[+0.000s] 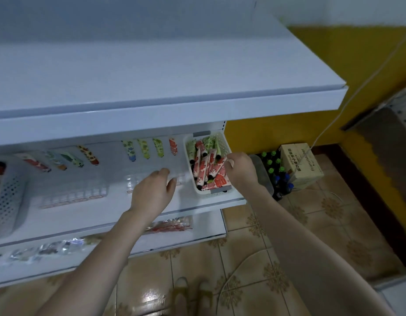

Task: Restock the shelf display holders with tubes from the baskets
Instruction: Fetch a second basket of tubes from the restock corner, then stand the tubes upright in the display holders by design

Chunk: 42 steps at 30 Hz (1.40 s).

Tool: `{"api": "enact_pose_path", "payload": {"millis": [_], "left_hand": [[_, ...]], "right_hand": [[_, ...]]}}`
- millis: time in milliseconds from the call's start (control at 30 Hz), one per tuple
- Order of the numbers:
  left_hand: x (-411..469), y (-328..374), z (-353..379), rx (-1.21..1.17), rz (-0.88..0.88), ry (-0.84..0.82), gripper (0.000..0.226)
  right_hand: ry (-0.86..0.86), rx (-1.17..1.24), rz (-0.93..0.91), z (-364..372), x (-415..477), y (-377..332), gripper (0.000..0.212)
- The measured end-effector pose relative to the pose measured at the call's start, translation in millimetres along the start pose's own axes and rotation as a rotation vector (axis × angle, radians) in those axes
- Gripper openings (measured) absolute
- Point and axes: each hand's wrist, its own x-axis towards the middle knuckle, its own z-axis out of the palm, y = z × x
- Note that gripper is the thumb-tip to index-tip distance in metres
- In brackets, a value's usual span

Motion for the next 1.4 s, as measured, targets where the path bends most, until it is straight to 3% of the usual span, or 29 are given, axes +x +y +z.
{"api": "enact_pose_path", "payload": {"millis": [700, 1067, 1400], "left_hand": [[-136.5, -13.8, -91.6, 0.05, -0.097, 0.193, 0.035], [-166.5, -90.0, -140.4, 0.085, -0.256, 0.261, 0.035], [-112.8, -236.0, -171.9, 0.157, -0.138, 0.242, 0.036]], "right_hand": [[0.02, -0.031, -0.182, -50.7, -112.4, -94.7, 0.025], [-0.022, 0.015, -0.349, -12.9, -113.1, -187.2, 0.027], [-0.047, 0.055, -0.31, 87.5, -72.1, -313.7, 0.034]]}}
